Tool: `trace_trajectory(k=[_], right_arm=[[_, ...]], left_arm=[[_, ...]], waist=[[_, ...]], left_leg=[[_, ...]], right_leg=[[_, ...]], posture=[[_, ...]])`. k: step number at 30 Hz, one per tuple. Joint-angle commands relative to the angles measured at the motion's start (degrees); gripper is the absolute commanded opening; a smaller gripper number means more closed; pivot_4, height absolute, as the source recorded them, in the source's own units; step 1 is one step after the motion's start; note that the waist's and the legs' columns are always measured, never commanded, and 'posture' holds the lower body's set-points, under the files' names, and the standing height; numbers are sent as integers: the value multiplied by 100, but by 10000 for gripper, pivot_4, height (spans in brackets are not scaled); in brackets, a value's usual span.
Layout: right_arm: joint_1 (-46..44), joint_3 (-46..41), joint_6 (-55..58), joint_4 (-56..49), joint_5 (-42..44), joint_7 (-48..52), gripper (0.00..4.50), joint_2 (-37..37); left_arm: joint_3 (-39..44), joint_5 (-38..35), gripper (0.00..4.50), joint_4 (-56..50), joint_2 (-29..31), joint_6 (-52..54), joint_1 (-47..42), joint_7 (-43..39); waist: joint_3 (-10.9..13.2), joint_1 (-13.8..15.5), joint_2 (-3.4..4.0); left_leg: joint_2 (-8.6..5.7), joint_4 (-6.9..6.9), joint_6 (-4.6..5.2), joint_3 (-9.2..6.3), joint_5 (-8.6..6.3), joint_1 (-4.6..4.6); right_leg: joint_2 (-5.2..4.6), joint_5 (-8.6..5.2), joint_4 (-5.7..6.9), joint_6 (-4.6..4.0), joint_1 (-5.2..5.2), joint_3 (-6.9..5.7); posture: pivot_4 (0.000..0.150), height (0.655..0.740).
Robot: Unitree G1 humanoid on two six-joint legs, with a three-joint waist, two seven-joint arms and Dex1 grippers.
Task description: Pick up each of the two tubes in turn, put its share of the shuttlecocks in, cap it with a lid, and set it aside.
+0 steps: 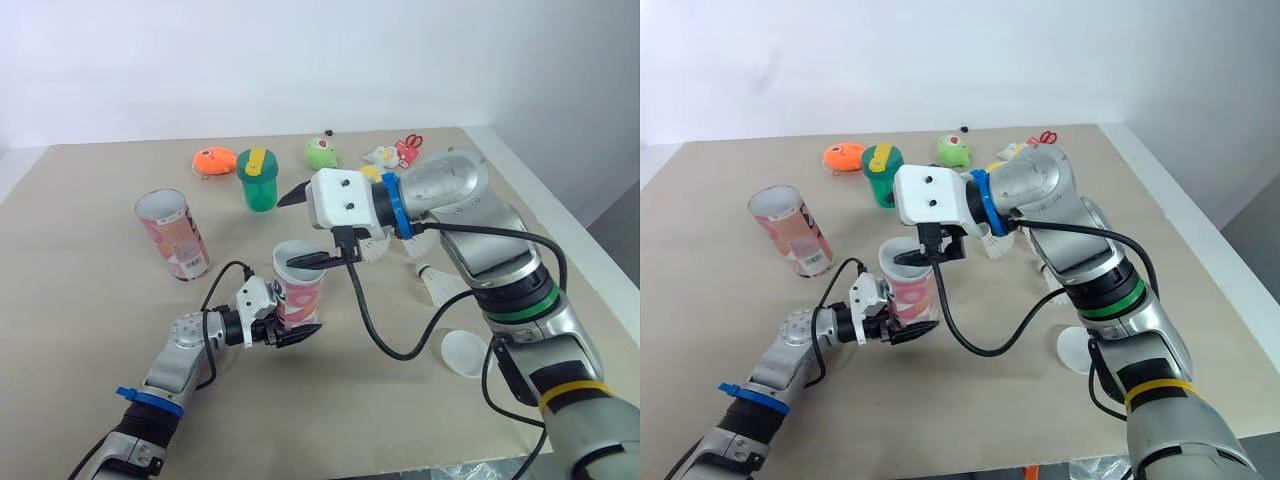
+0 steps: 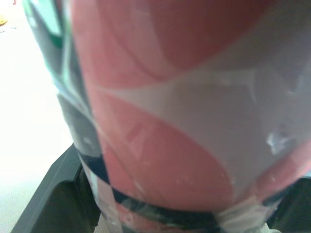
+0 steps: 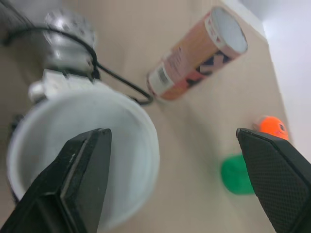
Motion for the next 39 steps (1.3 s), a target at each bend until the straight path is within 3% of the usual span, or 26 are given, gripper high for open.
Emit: trace_trajectory(k=[1, 6, 7, 19, 28, 33, 39], right_arm=[[-228, -323, 173, -172, 455, 111, 27447, -17], [18, -49, 247, -315, 516, 218, 3061, -186], [65, 10, 232, -319, 490, 220, 1420, -209], [713, 1242, -481, -309, -552, 604, 1420, -808], [931, 1391, -621, -373, -711, 688, 1420, -705], [928, 964, -277, -357, -290, 637, 1420, -587], [959, -872, 829, -670, 1322, 160, 1420, -472]], left_arm=[[-153, 284, 36653, 433, 129, 320, 255, 103], [-158, 294, 36653, 469, 120, 315, 214, 101], [-159, 294, 36653, 469, 119, 315, 212, 100], [-153, 294, 36653, 492, 116, 288, 196, 127], [-151, 278, 36653, 465, 138, 286, 201, 155], [-144, 273, 36653, 455, 135, 273, 205, 137], [-97, 234, 36653, 349, 201, 304, 244, 122]], waist=[[1, 2, 0], [1, 4, 0], [1, 4, 0], [-38, 2, 19], [-122, 2, -1], [-134, 3, -5], [-119, 8, -11]], left_leg=[[0, 0, 0, -1, 0, -2], [-1, -1, 0, -2, 0, -8], [-1, -1, 0, -4, 0, -9], [0, -3, -4, -5, -3, 14], [0, -29, -31, 1, -19, 57], [-1, -61, -31, 1, -20, 81], [-4, -66, -31, -2, -19, 63]], right_leg=[[-1, 0, -1, 0, 0, -1], [-3, 1, -11, 2, 1, -3], [-3, 1, -12, 2, 1, -5], [-4, 1, -30, 4, 2, -9], [-10, -21, -39, 3, 28, -5], [-13, -34, -40, -5, 39, -6], [-15, -37, -40, -4, 38, -5]], posture=[[1500, 7400], [1500, 7400], [1500, 7400], [1500, 7400], [1500, 7400], [1500, 7400], [1500, 7400]])
